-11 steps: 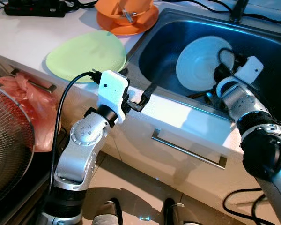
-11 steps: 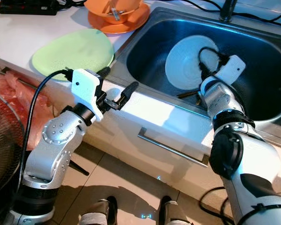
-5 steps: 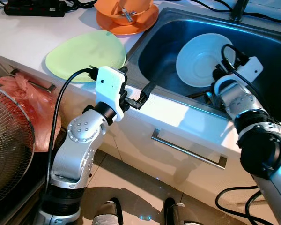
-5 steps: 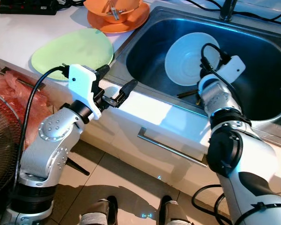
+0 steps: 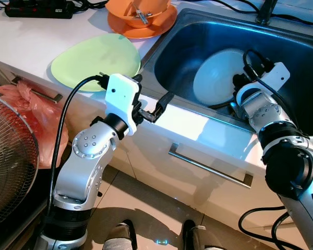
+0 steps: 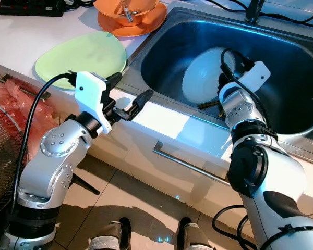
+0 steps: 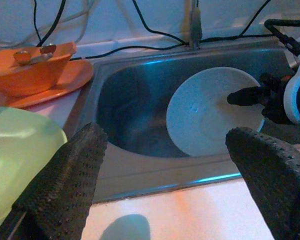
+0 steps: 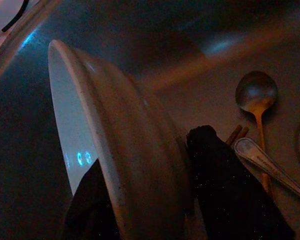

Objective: Kitchen organization

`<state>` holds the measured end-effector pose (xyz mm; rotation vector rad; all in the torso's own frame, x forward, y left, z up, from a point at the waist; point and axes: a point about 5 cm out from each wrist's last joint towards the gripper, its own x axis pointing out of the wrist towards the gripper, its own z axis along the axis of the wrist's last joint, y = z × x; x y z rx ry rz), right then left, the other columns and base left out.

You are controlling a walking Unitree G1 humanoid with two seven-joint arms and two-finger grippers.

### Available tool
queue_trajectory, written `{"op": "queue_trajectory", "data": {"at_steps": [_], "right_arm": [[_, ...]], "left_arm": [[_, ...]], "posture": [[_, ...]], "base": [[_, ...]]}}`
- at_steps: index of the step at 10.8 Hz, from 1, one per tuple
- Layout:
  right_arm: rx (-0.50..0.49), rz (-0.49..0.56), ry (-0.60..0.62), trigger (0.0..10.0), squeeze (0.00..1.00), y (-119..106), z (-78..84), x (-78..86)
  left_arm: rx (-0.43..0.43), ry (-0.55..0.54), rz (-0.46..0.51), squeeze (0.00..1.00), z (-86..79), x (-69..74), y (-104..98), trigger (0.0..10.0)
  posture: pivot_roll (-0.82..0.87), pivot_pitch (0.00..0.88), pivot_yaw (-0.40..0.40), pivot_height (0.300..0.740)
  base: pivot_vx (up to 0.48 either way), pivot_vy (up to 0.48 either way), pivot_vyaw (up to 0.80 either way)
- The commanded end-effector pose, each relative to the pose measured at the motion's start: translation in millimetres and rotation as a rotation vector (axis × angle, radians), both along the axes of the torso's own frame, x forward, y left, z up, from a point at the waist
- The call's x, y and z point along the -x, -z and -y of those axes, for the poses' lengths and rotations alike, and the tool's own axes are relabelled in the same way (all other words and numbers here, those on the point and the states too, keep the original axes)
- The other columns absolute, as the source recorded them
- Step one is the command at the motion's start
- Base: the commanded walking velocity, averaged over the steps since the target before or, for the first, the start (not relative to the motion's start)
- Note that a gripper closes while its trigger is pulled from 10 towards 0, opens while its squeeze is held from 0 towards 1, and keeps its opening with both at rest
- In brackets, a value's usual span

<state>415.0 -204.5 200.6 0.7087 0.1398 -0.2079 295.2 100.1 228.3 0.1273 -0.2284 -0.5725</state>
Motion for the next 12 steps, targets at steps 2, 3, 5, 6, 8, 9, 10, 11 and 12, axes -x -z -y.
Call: {"op": "queue_trajectory", "data": {"at_steps": [2,3,5,6,8,9,10,11,12], "right_arm": [[-0.016,-0.066,-0.012,10.0,0.98,23,-5.0,5.2],[-0.011,-0.07,-0.01,10.0,0.98,24,-3.9,5.7],[0.002,-0.078,-0.015,10.0,1.0,26,-4.0,6.3],[0.015,-0.089,-0.014,10.0,1.0,29,-2.3,7.6],[0.018,-0.092,-0.012,10.0,1.0,30,-0.4,8.4],[0.04,-0.092,-0.018,10.0,1.0,30,0.5,8.5],[0.079,-0.065,-0.054,10.0,1.0,24,-3.0,6.2],[0.086,-0.06,-0.062,10.0,1.0,23,-3.8,5.7],[0.142,-0.012,-0.139,10.0,1.0,15,-12.8,2.4]], "left_arm": [[-0.01,0.026,0.003,0.83,1.6,3.8,-1,10.0],[-0.013,0.027,0.0,0.82,1.6,3.8,-1,10.0],[-0.015,0.03,-0.003,0.82,2.3,3.5,0,10.0],[-0.016,0.031,-0.002,0.83,2.9,3.0,0,10.0],[-0.015,0.031,-0.002,0.83,3.4,2.6,1,10.0],[-0.018,0.02,0.003,0.83,3.3,1.6,0,10.0],[-0.029,-0.049,0.012,0.87,-3.3,-4.4,0,10.0],[-0.028,-0.063,0.012,0.87,-4.8,-5.9,0,10.0],[-0.046,-0.105,0.017,0.96,-11.5,-11.6,0,10.0]], "posture": [[0.15,0.228,0.073,0.74],[0.15,0.228,0.073,0.74],[0.14,0.227,0.072,0.74],[0.14,0.226,0.072,0.74],[0.14,0.222,0.071,0.74],[0.13,0.219,0.067,0.74],[0.13,0.213,0.058,0.74],[0.13,0.212,0.057,0.74],[0.11,0.203,0.047,0.74]], "base": [[0.0,0.0,0.0],[0.0,0.0,0.0],[0.0,0.0,0.0],[0.0,0.0,0.0],[0.0,0.0,0.0],[0.0,0.0,0.0],[0.0,0.0,0.0],[0.0,0.0,0.0],[0.0,0.0,0.0]]}}
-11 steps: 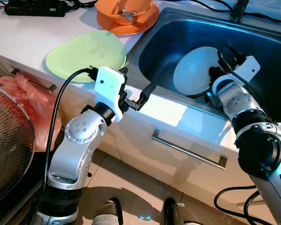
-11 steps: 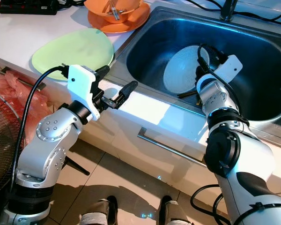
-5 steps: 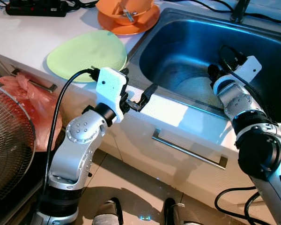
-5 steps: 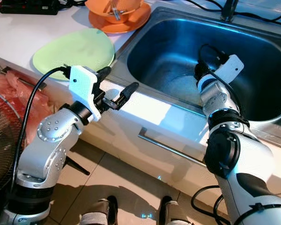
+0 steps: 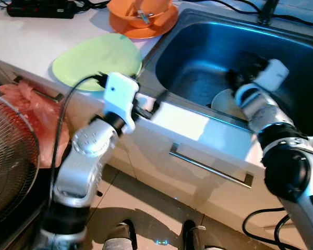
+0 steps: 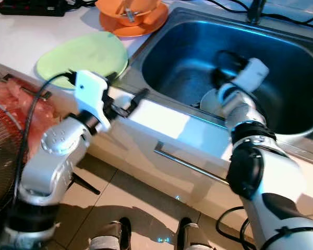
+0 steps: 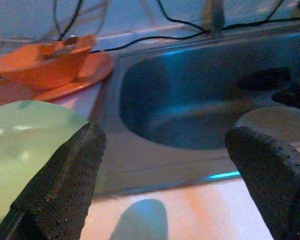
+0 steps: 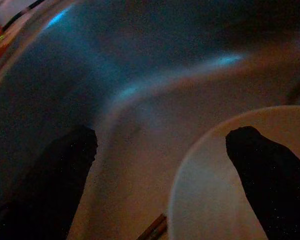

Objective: Kitchen organization

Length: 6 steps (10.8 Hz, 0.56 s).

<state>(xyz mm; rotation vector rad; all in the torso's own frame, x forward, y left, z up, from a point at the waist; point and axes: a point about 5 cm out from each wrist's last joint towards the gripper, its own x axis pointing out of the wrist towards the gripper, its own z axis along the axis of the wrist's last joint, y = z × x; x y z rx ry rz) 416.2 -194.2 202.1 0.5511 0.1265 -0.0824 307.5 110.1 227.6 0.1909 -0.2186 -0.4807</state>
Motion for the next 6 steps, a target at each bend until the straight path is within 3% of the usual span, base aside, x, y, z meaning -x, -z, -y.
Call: {"op": "queue_trajectory", "data": {"at_steps": [1,4,5,6], "right_arm": [[0.028,-0.022,-0.081,10.0,1.0,13,-10.8,2.5],[0.066,0.028,-0.192,10.0,1.0,17,-21.9,6.1],[0.066,0.033,-0.208,10.0,0.2,20,-23.4,8.8],[0.061,0.038,-0.22,10.0,0.0,23,-22.9,12.7]], "left_arm": [[-0.031,-0.032,0.025,1.0,-6.2,-3.5,-1,10.0],[-0.174,-0.129,0.058,1.0,-25.2,-13.7,5,10.0],[-0.222,-0.168,0.052,1.0,-32.4,-17.9,10,10.0],[-0.238,-0.201,0.041,1.0,-39.0,-20.5,13,10.0]], "posture": [[0.1,0.191,0.037,0.74],[0.07,0.164,0.024,0.74],[0.06,0.153,0.02,0.74],[0.06,0.147,0.016,0.74]], "base": [[0.0,0.0,0.0],[0.0,0.0,0.0],[0.0,0.0,0.0],[0.0,0.0,0.0]]}}
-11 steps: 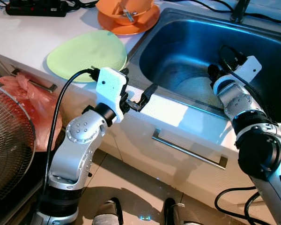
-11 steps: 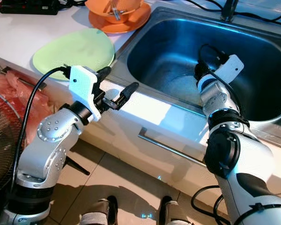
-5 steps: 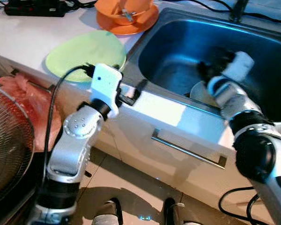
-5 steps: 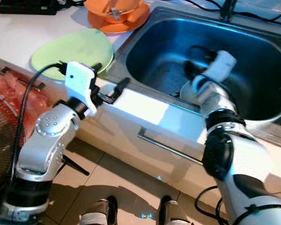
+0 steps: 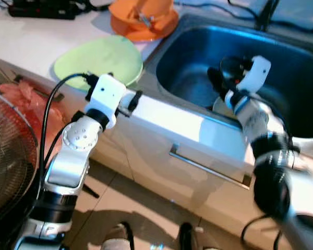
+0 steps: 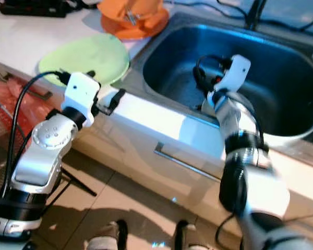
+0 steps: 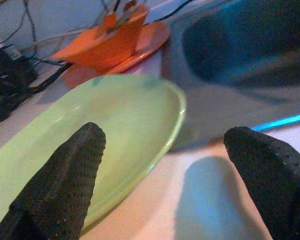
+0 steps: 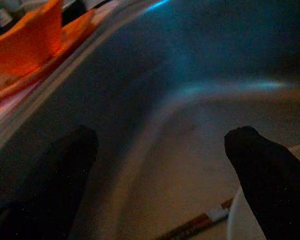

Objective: Kitchen organization

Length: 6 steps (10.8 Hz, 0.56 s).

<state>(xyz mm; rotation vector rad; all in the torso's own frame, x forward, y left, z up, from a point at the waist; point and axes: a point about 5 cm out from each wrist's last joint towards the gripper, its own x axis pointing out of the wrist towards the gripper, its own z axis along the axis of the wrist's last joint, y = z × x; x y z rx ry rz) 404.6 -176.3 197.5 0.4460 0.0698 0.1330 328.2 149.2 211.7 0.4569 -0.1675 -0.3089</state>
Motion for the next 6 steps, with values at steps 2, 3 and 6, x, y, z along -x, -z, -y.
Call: {"op": "queue_trajectory", "data": {"at_steps": [2,3,6], "right_arm": [[-0.019,-0.08,-0.024,10.0,0.0,22,1.1,15.0],[-0.015,-0.08,-0.029,10.0,0.0,22,0.4,18.7],[-0.025,-0.088,-0.025,10.0,0.0,19,-4.1,32.2]], "left_arm": [[-0.086,-0.051,0.007,0.0,-15.3,-3.3,2,10.0],[-0.115,-0.064,0.005,0.0,-20.3,-5.2,3,10.0],[-0.188,-0.094,-0.036,0.0,-40.0,-18.0,6,10.0]], "posture": [[0.05,0.135,0.013,0.74],[0.05,0.13,0.012,0.74],[0.04,0.122,0.018,0.74]], "base": [[0.0,0.0,0.0],[0.0,0.0,0.0],[0.0,0.0,0.0]]}}
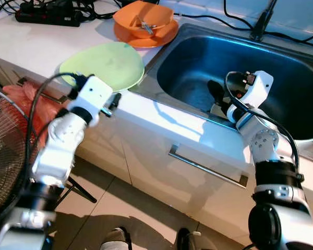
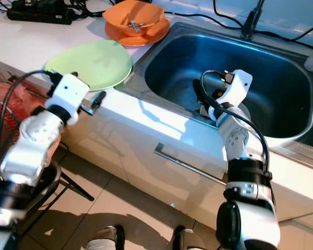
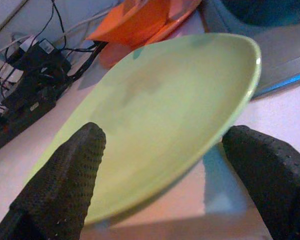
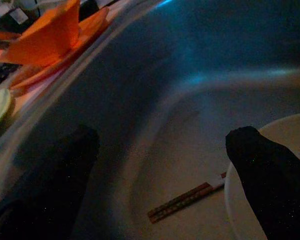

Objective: Kitchen organization

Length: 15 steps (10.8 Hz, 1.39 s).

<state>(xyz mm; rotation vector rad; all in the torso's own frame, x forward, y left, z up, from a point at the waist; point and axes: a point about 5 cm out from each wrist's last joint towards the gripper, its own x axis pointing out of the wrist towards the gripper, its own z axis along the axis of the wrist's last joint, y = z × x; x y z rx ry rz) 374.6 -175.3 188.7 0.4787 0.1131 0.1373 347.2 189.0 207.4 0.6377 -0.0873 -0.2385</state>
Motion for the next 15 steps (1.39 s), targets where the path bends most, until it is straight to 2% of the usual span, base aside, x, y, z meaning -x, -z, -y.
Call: {"op": "queue_trajectory", "data": {"at_steps": [1,3,6,7,8,11,15], "right_arm": [[0.002,-0.043,-0.011,10.0,0.0,9,-3.4,3.8],[-0.009,-0.047,0.005,10.0,0.0,6,-3.8,9.7],[-0.02,-0.055,0.028,10.0,0.0,7,-4.1,16.8],[-0.022,-0.061,0.041,10.0,0.0,7,-2.7,20.7],[-0.021,-0.065,0.053,10.0,0.0,8,-1.5,23.9],[-0.019,-0.073,0.076,10.0,0.0,9,1.5,27.9],[-0.023,-0.084,0.087,10.0,0.0,11,1.4,29.2]], "left_arm": [[-0.023,0.005,-0.021,0.0,-3.7,-2.2,1,10.0],[-0.061,0.022,-0.055,0.0,-12.2,-11.0,-1,10.0],[-0.175,0.085,-0.137,0.0,-22.0,-18.4,5,10.0],[-0.191,0.108,-0.137,0.0,-24.7,-21.5,2,4.6],[-0.193,0.116,-0.131,0.0,-26.9,-25.1,-4,0.0],[-0.219,0.146,-0.12,0.0,-28.9,-29.2,-9,0.0],[-0.208,0.167,-0.111,0.0,-29.2,-30.3,-7,0.0]], "posture": [[0.04,0.123,0.023,0.74],[0.04,0.132,0.035,0.74],[0.03,0.153,0.062,0.74],[0.02,0.16,0.07,0.74],[0.02,0.166,0.076,0.74],[0.02,0.176,0.082,0.74],[0.02,0.175,0.085,0.74]], "base": [[0.0,0.0,0.0],[0.0,0.0,0.0],[0.0,0.0,0.0],[0.0,0.0,0.0],[0.0,0.0,0.0],[0.0,0.0,0.0],[0.0,0.0,0.0]]}}
